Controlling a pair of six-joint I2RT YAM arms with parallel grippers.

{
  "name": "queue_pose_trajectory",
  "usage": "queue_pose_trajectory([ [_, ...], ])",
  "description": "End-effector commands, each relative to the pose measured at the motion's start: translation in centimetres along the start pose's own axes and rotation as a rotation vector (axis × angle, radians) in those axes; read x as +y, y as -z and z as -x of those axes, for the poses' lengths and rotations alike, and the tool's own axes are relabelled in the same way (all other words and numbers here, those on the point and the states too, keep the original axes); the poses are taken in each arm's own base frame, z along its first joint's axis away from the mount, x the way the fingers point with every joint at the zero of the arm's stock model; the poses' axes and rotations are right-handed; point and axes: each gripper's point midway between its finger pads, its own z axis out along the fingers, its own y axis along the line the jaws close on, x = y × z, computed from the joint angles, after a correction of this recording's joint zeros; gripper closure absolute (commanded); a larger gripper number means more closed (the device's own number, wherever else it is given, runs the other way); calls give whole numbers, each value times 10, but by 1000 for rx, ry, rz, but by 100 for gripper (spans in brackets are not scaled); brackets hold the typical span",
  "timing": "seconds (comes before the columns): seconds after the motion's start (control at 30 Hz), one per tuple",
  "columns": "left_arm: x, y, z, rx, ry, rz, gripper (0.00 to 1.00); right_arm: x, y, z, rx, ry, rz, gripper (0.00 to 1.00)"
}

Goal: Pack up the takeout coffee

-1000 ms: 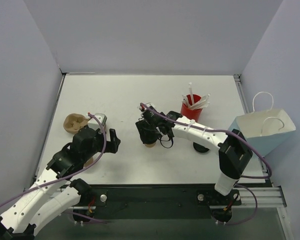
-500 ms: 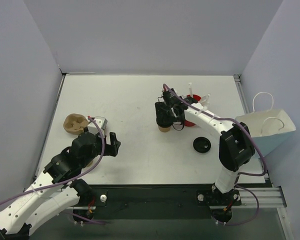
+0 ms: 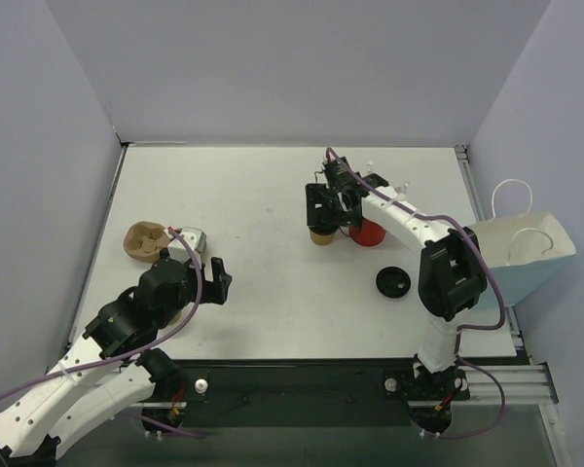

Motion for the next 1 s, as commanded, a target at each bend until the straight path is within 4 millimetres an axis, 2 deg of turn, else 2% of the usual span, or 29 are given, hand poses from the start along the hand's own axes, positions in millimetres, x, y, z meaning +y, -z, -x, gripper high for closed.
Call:
queue_pose_trajectory([
  [0.0,0,4,13,-43,11,4,10,10,31,23,-57,4,46,8],
  [0.2,0,5,15,-49,10,4,10,13,58,33,-89,28,71,7],
  [0.4,-2,4,15,-50,6,-4,10,13,98,47,-155,26,72,7],
  [0.43,-2,4,15,-51,6,-6,10,14,113,55,-189,25,77,7],
  [0.5,-3,5,16,-51,5,-10,10,14,132,57,-213,15,73,8],
  [0.53,-3,4,15,-47,3,-13,10,14,154,68,-265,2,84,9],
  [0.6,-4,5,16,-52,4,-16,10,12,177,72,-300,-19,87,11],
  [0.63,-4,5,16,-52,3,-16,10,12,195,75,-335,-22,98,11],
  [0.73,-4,6,16,-58,5,-22,10,-13,230,85,-432,-53,3,12],
  [0.8,-5,6,15,-57,5,-27,10,-44,250,89,-489,-102,-108,12],
  [0.9,-5,6,15,-56,6,-28,10,-92,271,82,-511,-180,-279,12],
  [0.97,-4,6,15,-55,7,-24,10,-118,280,72,-505,-232,-359,12],
])
